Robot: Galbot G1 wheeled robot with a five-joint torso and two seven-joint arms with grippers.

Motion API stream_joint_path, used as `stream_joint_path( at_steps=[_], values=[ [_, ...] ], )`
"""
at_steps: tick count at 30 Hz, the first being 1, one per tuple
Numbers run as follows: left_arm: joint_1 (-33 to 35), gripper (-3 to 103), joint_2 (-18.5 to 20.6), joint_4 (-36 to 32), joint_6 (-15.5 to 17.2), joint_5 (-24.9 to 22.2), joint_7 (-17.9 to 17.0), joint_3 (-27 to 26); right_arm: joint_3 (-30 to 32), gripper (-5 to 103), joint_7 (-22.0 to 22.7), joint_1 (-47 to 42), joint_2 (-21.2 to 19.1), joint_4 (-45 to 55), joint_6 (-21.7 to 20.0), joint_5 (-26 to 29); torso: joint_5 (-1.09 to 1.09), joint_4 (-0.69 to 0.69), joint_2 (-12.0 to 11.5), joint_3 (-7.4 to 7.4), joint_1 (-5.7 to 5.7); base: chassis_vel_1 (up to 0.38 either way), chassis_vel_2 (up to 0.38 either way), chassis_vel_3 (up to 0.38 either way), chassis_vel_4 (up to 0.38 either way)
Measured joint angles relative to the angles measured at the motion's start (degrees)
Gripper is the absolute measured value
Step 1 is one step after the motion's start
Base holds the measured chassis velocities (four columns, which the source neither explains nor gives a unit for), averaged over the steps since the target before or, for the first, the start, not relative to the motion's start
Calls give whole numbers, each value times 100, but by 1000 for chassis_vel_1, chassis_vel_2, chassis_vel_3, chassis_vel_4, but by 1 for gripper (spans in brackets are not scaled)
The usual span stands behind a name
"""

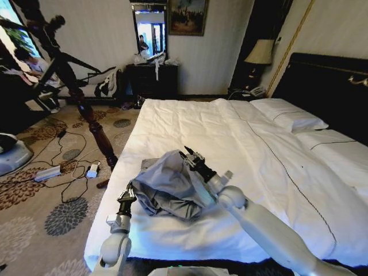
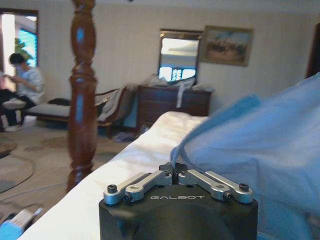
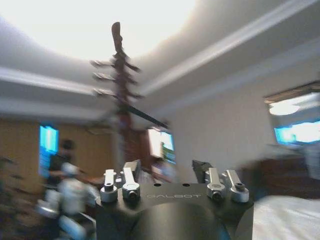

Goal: Pick up the clothes from the bed and hang them on the clothes hanger.

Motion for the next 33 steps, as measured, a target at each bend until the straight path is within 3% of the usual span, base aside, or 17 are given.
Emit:
stream_joint_path(
  at_steps=[2,3,4,7,8,11,14,18,19,20,21,23,27,33],
  values=[
    [-43,0,-31,93,15,10,-76,-20,37,68,-688,1,-123,0,62,265,1,3,0,0,0,0,0,0,0],
    [-43,0,-31,93,15,10,-76,-20,37,68,-688,1,-123,0,62,265,1,3,0,0,0,0,0,0,0],
    [-78,0,-57,150,22,17,-121,-31,38,68,-1164,18,-219,-31,5,335,1,2,0,0,0,0,0,0,0],
    [-158,0,-135,224,37,4,-226,-91,51,84,-2114,107,-457,-341,-543,7,1,2,0,0,-1,0,0,0,0],
    [-158,0,-135,224,37,4,-226,-91,51,84,-2114,107,-457,-341,-543,7,1,2,0,0,-1,0,0,0,0],
    [-184,0,-197,155,99,-171,-321,-212,224,98,-2544,180,-549,-747,-860,-508,1,1,0,0,0,0,0,0,0],
    [-197,0,-202,83,133,-310,-364,-315,275,100,-2334,115,-576,-791,-809,-291,1,3,0,0,0,0,0,0,0],
    [-287,0,-132,81,164,-557,-460,-542,426,100,-644,-390,-686,-490,-948,-183,0,4,0,0,0,0,0,0,0],
    [-287,0,-132,81,164,-557,-460,-542,426,100,-644,-390,-686,-490,-948,-183,0,4,0,0,0,0,0,0,0],
    [-332,0,-102,105,173,-637,-496,-621,544,100,-27,-750,-791,-307,-1166,-245,0,3,0,0,0,0,0,0,0],
    [-373,0,-78,117,179,-702,-527,-676,656,100,274,-1124,-905,-146,-1257,-346,1,0,0,0,0,0,0,0,0],
    [-399,0,-58,118,188,-751,-542,-703,783,100,321,-1530,-1022,1,-1221,-523,1,-1,0,0,0,0,0,0,0],
    [-406,0,-52,68,226,-772,-561,-662,1121,100,-378,-2495,-1248,163,-667,-1725,0,0,1,-1,-1,0,0,0,0],
    [-362,0,-100,-8,243,-702,-564,-603,1010,100,-777,-2511,-1124,120,-311,-2563,0,1,0,0,0,0,0,0,0]
  ],
)
